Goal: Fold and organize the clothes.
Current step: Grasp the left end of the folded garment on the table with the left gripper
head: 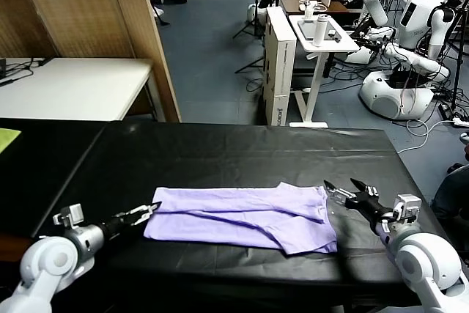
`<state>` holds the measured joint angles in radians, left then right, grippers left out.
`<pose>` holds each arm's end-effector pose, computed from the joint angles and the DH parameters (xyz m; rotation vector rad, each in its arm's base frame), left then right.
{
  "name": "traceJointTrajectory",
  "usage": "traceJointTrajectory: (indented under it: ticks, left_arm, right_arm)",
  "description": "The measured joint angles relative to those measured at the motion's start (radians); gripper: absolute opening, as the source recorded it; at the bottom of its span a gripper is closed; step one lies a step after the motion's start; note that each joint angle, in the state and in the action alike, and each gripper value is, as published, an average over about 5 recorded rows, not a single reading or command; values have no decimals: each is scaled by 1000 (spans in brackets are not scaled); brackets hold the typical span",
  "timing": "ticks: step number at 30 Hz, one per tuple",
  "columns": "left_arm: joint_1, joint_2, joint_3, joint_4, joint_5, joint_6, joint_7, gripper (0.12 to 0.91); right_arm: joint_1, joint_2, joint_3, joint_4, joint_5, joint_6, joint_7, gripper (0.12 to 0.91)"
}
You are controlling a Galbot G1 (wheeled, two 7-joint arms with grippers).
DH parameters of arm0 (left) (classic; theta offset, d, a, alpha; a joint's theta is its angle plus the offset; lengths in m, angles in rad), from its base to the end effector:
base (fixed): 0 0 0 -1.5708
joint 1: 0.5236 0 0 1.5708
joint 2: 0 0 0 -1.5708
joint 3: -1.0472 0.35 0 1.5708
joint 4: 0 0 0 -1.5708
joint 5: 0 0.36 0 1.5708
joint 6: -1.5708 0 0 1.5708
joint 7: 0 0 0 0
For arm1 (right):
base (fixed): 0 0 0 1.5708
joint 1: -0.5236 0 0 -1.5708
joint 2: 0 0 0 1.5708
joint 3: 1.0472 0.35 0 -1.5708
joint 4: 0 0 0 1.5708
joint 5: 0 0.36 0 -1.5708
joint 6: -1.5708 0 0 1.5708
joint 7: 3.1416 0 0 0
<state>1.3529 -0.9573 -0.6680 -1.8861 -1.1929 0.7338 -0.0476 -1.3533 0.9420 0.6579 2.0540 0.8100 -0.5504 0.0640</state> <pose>0.2729 0.1775 -0.2608 -0.2939 -2.3412 0.6223 0.2643 -0.1420 -0.2122 0.2377 -2.7235 -0.1440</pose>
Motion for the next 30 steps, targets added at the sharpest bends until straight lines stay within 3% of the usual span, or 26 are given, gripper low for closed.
traceJointTrajectory:
  ticks: [22, 26, 30]
  left_arm:
    - [2, -66, 38, -13, 10, -1, 22, 897]
    - [-1, -67, 39, -5, 9, 0, 20, 829]
    - [-2, -67, 39, 3, 8, 0, 14, 692]
  right_arm:
    - [2, 13, -5, -2, -12, -1, 1, 907]
    - [2, 17, -6, -3, -16, -1, 0, 907]
    - [3, 23, -12, -4, -23, -1, -1, 907]
